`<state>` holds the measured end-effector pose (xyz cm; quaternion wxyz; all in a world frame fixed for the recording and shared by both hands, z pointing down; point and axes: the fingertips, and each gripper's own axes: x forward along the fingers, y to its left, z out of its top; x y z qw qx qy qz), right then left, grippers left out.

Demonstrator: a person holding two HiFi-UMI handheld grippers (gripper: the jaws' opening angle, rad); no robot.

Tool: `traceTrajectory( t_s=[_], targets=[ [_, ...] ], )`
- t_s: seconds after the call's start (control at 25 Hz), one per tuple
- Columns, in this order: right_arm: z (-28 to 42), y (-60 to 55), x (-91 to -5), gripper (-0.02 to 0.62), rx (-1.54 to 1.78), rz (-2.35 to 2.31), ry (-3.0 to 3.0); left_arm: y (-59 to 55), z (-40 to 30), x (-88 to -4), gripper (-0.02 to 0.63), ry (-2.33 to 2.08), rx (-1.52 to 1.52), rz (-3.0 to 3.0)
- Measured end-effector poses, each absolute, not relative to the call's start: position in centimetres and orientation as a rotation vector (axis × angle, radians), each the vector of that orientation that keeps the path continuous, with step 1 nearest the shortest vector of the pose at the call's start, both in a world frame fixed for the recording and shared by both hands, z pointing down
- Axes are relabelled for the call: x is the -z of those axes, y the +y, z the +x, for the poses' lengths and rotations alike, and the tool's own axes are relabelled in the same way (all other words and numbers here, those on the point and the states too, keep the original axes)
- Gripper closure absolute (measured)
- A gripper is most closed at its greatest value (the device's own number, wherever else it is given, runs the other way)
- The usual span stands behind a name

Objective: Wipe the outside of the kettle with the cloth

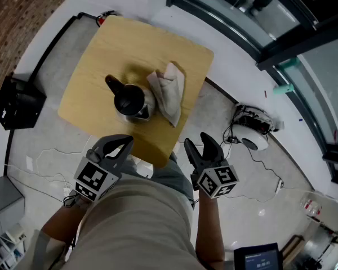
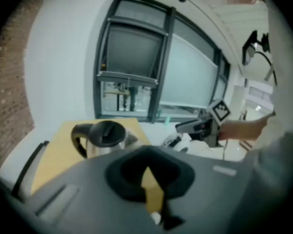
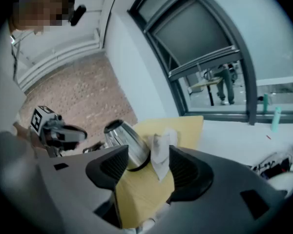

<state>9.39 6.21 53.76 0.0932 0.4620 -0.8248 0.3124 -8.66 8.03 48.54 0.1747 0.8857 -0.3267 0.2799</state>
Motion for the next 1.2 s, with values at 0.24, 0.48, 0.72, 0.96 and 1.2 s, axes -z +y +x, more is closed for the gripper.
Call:
traceTrajectory(
  t_s=[0.24,0.48,0.72,0.96,1.2],
  targets=[
    [9.1,-4.3,-60.9,0.227,-0.64,0.98,-2.325,9.4,-11.0,-49.5,0.609,-1.226,-0.79,2.267],
    [2.8,-10.7,-68.2,0.209,-0.351,0.478,-2.12,12.7,-14.1,-49.1,0.609,-1.473,-0.772,2.069],
    [1.0,-9.8,-72.9,0.209,-0.234,0.249,-1.874,13.0,-15.2,-48.9,0.609,-1.585,-0.675,1.977],
    [-1.8,-10.5,-71.6,0.436,-0.372,0.358,-1.893,13.0,-19.7,-48.4,0.609,-1.617,-0.603,1.957],
    [-3.1,-6.5,-70.6,0.472,-0.772,0.482,-1.965,9.1,-21.5,-46.8,0.609,-1.469,-0.63,2.18]
  ],
)
